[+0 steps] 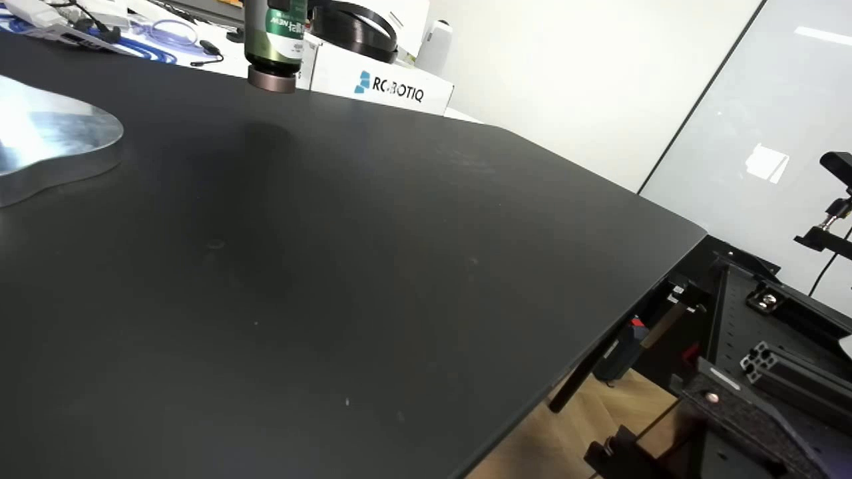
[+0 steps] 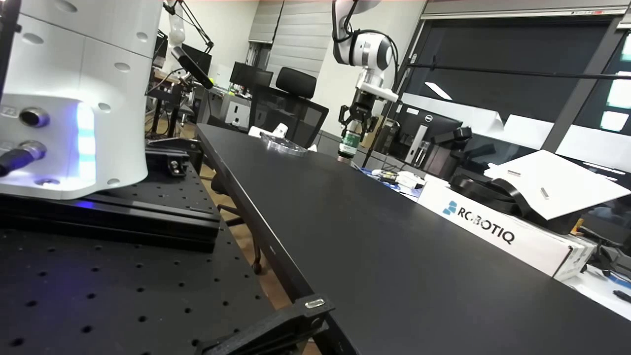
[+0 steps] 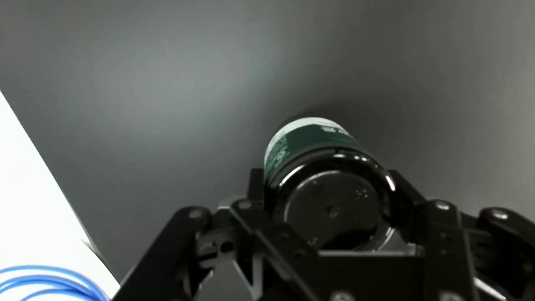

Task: Move the bottle to the center

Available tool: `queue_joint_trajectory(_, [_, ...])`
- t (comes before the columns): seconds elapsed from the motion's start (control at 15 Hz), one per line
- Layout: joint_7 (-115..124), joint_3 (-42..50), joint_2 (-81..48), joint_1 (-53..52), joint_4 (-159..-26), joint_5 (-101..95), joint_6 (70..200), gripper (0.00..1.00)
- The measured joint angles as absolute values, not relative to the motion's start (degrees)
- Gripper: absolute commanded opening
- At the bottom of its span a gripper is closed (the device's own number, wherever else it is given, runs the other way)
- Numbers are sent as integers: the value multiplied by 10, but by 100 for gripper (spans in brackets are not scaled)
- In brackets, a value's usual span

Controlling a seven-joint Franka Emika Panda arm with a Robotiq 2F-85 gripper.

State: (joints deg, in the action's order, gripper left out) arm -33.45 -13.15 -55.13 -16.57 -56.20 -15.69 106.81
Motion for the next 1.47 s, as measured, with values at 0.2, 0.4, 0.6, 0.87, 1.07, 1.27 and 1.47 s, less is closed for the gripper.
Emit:
queue_joint_trajectory(0.2, [-355,-132,-516,-146,-622,-158,1076,45])
queue_joint_trajectory(0.4, [-373,-133,-464,-130,-702,-158,1086,45])
queue_joint_trajectory(0.6, [-390,-135,-409,-112,-785,-157,1109,45])
queue_joint_trajectory(0.87, [-419,-135,-339,-90,-899,-147,1150,45])
queue_joint_trajectory(1.07, [-445,-135,-293,-73,-988,-131,1187,45])
queue_joint_trajectory(1.27, [-466,-135,-249,-58,-1084,-120,1240,45])
queue_joint_trajectory(1.47, [-481,-135,-201,-45,-1182,-105,1314,45])
